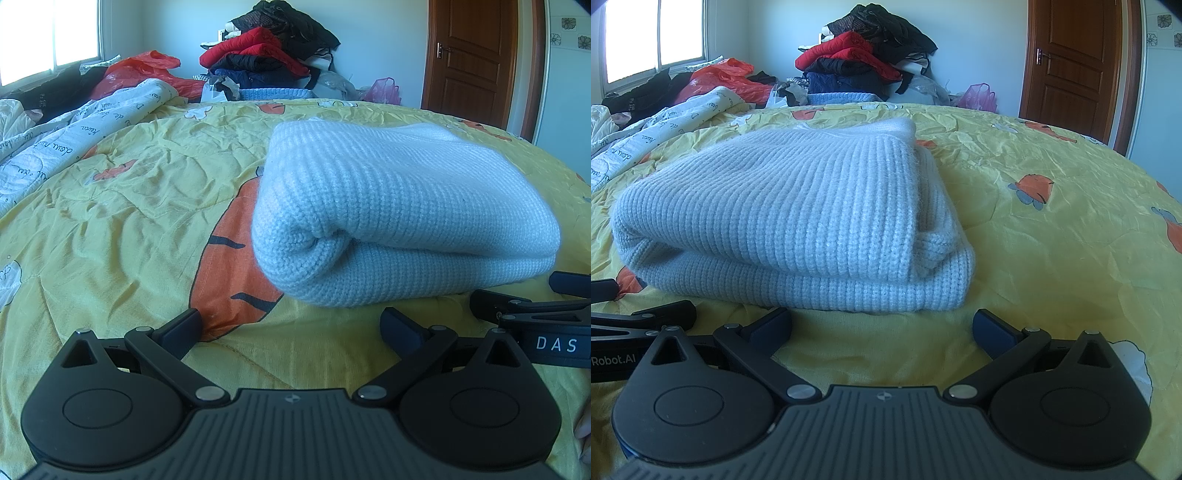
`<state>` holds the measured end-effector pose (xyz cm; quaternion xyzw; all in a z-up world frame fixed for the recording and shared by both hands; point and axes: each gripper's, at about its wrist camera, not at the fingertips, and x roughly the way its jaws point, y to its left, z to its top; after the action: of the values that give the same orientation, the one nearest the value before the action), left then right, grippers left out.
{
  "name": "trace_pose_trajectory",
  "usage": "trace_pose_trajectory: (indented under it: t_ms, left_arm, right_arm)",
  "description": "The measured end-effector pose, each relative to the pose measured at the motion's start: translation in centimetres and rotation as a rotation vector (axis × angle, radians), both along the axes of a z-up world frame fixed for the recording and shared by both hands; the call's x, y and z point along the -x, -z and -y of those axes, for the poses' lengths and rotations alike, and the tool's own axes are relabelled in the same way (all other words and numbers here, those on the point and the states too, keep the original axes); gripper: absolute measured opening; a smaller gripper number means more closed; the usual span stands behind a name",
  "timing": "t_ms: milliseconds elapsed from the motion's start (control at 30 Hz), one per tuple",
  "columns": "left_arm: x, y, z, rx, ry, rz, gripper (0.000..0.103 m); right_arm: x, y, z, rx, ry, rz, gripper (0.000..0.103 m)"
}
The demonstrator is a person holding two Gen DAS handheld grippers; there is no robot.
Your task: Fold small clothes
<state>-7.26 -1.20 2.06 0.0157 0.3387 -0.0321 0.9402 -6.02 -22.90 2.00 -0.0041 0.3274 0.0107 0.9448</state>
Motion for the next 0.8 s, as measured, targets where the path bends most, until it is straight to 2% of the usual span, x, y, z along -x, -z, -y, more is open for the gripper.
trace_pose_trajectory:
  t_ms: [800]
  left_arm:
    - [-0.13, -0.11, -0.05, -0.001, -0.001, -0.004, 0.103]
  right_arm:
    - [0.31, -0.12, -0.21, 0.005, 0.0, -0.003, 0.103]
